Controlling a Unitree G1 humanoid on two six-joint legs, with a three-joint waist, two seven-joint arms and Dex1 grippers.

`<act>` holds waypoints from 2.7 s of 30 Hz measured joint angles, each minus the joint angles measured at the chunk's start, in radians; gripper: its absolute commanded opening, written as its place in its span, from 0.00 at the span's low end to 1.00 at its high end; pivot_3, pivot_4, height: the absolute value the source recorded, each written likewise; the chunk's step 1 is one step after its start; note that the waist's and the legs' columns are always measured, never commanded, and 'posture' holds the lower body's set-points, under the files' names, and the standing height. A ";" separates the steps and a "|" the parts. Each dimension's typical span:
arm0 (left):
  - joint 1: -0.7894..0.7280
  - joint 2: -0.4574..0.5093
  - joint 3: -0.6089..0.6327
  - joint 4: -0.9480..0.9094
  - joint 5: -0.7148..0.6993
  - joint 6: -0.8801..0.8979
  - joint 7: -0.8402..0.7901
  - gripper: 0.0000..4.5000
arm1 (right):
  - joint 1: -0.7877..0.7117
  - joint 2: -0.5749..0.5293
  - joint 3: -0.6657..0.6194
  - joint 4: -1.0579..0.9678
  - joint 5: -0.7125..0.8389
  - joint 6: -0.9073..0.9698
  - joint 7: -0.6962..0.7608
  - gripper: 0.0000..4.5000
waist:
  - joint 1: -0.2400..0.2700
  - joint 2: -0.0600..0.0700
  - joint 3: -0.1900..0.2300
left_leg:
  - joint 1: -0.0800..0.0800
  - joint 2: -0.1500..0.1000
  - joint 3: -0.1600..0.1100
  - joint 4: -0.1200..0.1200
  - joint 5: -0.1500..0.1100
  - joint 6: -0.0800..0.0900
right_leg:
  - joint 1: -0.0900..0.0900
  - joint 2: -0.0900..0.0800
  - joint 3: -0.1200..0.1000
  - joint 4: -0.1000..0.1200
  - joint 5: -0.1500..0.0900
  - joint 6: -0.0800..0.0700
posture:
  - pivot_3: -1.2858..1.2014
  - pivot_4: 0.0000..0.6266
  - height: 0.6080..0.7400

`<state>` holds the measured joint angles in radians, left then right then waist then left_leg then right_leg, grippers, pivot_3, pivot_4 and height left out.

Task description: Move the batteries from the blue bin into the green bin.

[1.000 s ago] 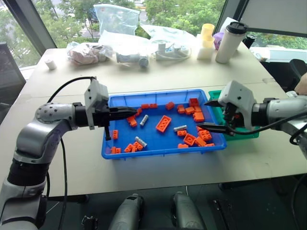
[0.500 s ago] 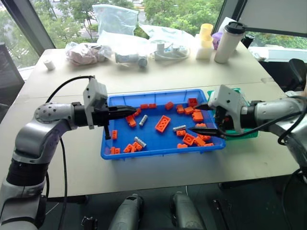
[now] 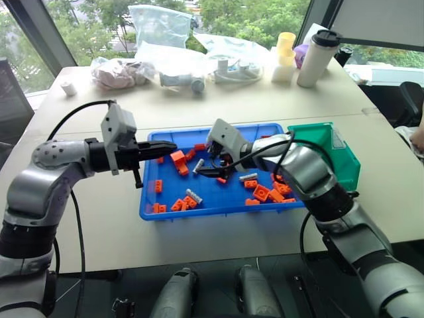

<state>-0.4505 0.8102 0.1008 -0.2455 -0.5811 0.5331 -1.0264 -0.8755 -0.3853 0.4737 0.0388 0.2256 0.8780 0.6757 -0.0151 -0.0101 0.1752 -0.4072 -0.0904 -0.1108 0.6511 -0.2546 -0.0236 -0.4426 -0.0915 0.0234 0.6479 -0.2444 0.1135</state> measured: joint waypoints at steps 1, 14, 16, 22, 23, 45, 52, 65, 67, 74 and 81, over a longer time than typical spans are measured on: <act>0.011 0.000 0.002 -0.008 0.000 0.002 0.004 0.00 | 0.000 0.025 0.001 0.040 -0.017 -0.006 -0.009 0.89 | -0.002 0.000 0.000 | 0.000 0.000 0.000 0.000 0.000 0.000 | 0.000 0.000 0.000 0.000 0.000 0.000 | 0.52 0.24 1.00; 0.046 0.006 0.006 -0.051 0.000 0.006 0.023 0.00 | -0.024 0.174 -0.006 0.221 -0.100 -0.012 -0.034 0.89 | -0.006 0.000 0.000 | 0.000 0.000 0.000 -0.001 0.000 -0.001 | -0.001 0.001 0.000 0.001 0.000 0.000 | 0.52 0.24 1.00; 0.046 0.006 0.006 -0.051 0.000 0.006 0.024 0.00 | -0.024 0.184 -0.006 0.228 -0.108 -0.013 -0.036 0.89 | -0.006 0.000 0.000 | 0.000 0.000 0.000 -0.001 0.000 -0.001 | -0.001 0.001 0.000 0.001 0.000 0.000 | 0.52 0.24 1.00; 0.045 0.004 0.004 -0.048 0.002 -0.003 0.023 0.00 | -0.024 0.207 -0.006 0.261 -0.143 -0.039 -0.041 0.71 | -0.006 0.000 0.000 | 0.000 0.000 0.000 -0.001 0.000 -0.001 | -0.001 0.001 0.000 0.001 0.000 0.000 | 0.52 0.24 1.00; 0.045 0.004 0.003 -0.048 0.002 -0.004 0.023 0.00 | -0.024 0.207 -0.007 0.261 -0.145 -0.040 -0.041 0.61 | -0.006 0.000 0.000 | 0.000 0.000 0.000 -0.001 0.000 -0.001 | -0.001 0.001 0.000 0.001 0.000 0.000 | 0.52 0.24 1.00; 0.008 -0.064 -0.069 -0.002 0.022 -0.051 -0.017 0.00 | 0.174 -0.519 -0.570 -0.271 -0.084 0.353 0.002 0.49 | 0.004 0.000 0.000 | 0.001 0.001 0.002 -0.001 -0.004 0.007 | 0.002 0.000 0.000 -0.001 0.000 0.000 | 0.52 0.24 1.00; -0.066 -0.098 -0.111 0.066 0.051 -0.080 -0.045 0.00 | 0.342 -0.577 -0.614 -0.314 -0.027 0.333 0.036 0.79 | 0.001 0.001 0.000 | 0.001 0.001 0.003 -0.001 -0.004 0.007 | 0.001 0.001 0.001 0.000 0.000 0.000 | 0.52 0.24 1.00; -0.073 -0.103 -0.118 0.077 0.068 -0.080 -0.054 0.00 | 0.169 -0.543 -0.572 -0.431 0.155 0.321 0.127 0.99 | -0.001 0.001 0.000 | 0.001 0.002 0.001 -0.001 -0.004 0.007 | 0.002 0.001 0.000 -0.001 0.000 0.000 | 0.52 0.24 1.00; -0.075 -0.103 -0.118 0.076 0.069 -0.079 -0.052 0.00 | 0.160 -0.516 -0.505 -0.448 0.183 0.312 0.152 0.99 | 0.002 0.000 0.000 | 0.001 0.001 0.001 0.000 -0.004 0.007 | 0.002 0.001 0.000 -0.001 0.000 0.000 | 0.52 0.24 1.00; -0.072 -0.102 -0.116 0.052 0.069 -0.059 -0.037 0.00 | 0.161 -0.466 -0.236 -0.346 0.107 0.111 0.198 0.99 | 0.006 0.000 0.000 | 0.000 0.000 0.001 0.001 -0.004 0.007 | 0.002 0.000 0.000 -0.001 0.000 0.000 | 0.52 0.24 1.00; -0.032 -0.087 -0.104 -0.002 0.068 -0.036 -0.010 0.00 | 0.186 -0.479 -0.098 -0.168 -0.085 -0.187 0.246 0.99 | 0.001 0.000 0.000 | 0.000 0.000 0.001 0.000 -0.003 0.004 | 0.001 0.000 0.000 -0.001 0.000 0.000 | 0.52 0.24 1.00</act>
<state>-0.4827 0.7227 -0.0028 -0.2480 -0.5130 0.4969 -1.0369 -0.6894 -0.8639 0.3757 -0.1288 0.1402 0.6907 0.9214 -0.0146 -0.0101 0.1755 -0.4070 -0.0901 -0.1094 0.6514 -0.2571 -0.0192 -0.4417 -0.0913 0.0236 0.6470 -0.2445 0.1136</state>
